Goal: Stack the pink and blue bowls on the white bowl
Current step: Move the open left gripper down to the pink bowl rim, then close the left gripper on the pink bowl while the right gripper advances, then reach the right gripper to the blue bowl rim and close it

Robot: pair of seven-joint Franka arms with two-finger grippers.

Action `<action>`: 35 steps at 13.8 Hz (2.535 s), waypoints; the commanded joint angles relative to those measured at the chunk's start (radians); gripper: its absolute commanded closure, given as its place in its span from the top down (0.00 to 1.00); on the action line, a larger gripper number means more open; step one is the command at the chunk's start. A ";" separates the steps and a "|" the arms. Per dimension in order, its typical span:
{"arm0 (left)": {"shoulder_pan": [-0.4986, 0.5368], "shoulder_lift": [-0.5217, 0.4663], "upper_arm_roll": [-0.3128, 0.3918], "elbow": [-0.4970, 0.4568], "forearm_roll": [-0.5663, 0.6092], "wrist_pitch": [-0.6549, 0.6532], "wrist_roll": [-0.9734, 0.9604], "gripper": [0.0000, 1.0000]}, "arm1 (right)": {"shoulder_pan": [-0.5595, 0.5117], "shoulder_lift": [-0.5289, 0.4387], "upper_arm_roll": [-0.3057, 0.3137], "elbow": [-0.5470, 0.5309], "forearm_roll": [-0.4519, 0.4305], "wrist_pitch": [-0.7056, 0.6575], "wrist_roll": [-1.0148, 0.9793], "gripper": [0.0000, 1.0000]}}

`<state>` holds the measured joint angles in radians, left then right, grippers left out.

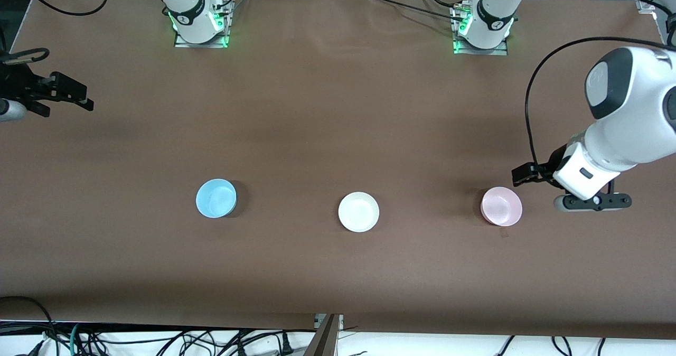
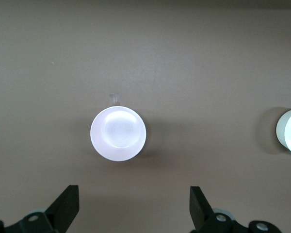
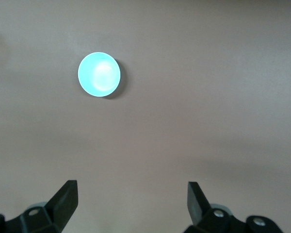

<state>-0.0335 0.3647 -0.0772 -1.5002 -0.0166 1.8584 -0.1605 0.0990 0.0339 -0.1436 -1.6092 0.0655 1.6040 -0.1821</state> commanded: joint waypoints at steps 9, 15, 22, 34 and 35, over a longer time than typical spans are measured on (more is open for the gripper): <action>-0.048 0.040 0.000 -0.198 0.024 0.315 0.015 0.99 | 0.011 0.092 0.001 0.040 -0.024 0.005 -0.016 1.00; -0.046 0.071 0.000 -0.317 0.044 0.479 0.013 0.97 | 0.015 0.141 0.009 0.057 -0.013 0.005 -0.014 1.00; -0.036 0.120 0.000 -0.363 0.066 0.593 0.018 0.93 | 0.011 0.223 0.012 0.061 -0.021 0.048 -0.026 1.00; -0.028 0.214 0.002 -0.382 0.124 0.729 0.029 0.92 | 0.050 0.342 0.016 0.058 0.020 0.197 -0.037 1.00; -0.016 0.212 0.000 -0.388 0.121 0.742 0.026 0.92 | 0.056 0.369 0.016 0.058 0.033 0.226 -0.037 1.00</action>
<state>-0.0687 0.5795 -0.0736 -1.8699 0.0833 2.5681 -0.1384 0.1460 0.3595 -0.1266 -1.5692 0.0725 1.7965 -0.2104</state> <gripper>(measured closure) 0.075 0.000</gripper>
